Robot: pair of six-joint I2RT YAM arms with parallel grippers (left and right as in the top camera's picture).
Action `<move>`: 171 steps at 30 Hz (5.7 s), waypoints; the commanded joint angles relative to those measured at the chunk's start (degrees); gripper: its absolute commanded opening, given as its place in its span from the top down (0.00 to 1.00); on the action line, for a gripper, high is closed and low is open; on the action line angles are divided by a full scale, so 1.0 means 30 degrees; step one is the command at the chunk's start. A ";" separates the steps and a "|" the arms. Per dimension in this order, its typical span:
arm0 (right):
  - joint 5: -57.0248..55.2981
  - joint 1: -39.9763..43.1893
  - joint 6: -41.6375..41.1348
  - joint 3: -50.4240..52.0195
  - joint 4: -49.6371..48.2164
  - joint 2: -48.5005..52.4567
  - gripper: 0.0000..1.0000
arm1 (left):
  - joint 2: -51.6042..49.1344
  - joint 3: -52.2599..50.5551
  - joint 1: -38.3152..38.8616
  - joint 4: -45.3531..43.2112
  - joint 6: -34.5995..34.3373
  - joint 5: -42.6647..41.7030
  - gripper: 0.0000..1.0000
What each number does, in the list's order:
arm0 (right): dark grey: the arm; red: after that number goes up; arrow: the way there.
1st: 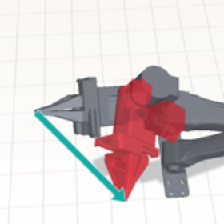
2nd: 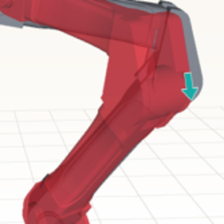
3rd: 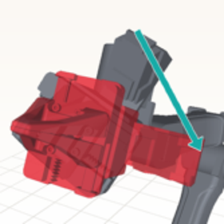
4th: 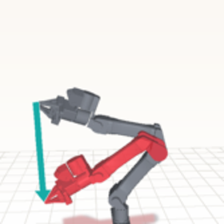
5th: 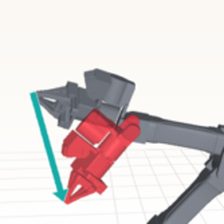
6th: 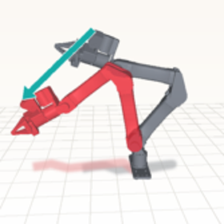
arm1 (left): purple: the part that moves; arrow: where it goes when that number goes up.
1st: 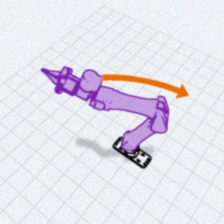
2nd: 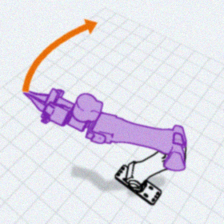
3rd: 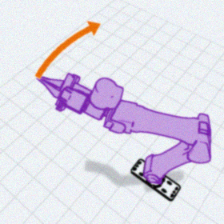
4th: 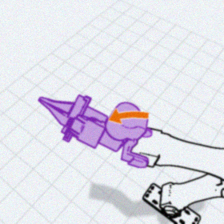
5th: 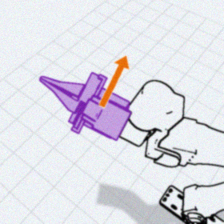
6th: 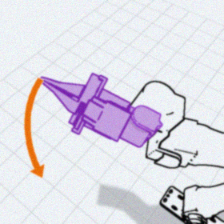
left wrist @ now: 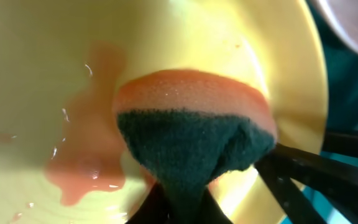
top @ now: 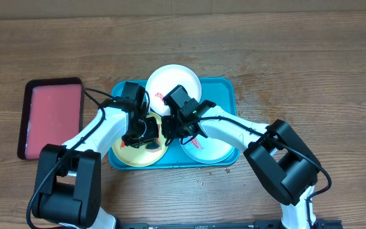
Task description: Clean dirty plates on tray and stack at the side
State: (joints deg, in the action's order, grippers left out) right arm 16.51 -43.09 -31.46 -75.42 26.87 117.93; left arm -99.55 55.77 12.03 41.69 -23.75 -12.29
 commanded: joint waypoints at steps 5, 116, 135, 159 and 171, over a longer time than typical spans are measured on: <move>-0.0488 0.0066 0.0066 0.0153 0.0342 0.0670 0.79 | -0.0175 -0.0182 -0.0036 0.0233 -0.0160 0.5836 0.96; 0.0146 0.0197 0.1574 -0.3891 0.4736 -0.0153 0.96 | 0.2084 0.8204 -0.5734 0.5144 -0.1537 0.3206 0.96; -1.7340 -0.2579 0.5348 -1.3012 1.4309 -0.0204 0.96 | 0.4510 0.8160 -1.1497 0.8881 -0.2244 0.3883 0.96; -3.0979 -0.5989 0.8837 -1.3019 1.4178 -0.0204 0.96 | 0.4466 0.7402 -1.2794 0.8816 -0.2229 0.3883 0.96; -2.6068 -0.4852 0.8845 -1.3012 1.4156 -0.0204 0.96 | 0.4466 0.7402 -1.2794 0.8837 -0.2229 0.4255 0.96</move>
State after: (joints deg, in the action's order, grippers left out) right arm -68.77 -60.40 -4.40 -112.75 69.71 118.45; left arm -85.93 78.24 -26.35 68.16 -29.74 -0.67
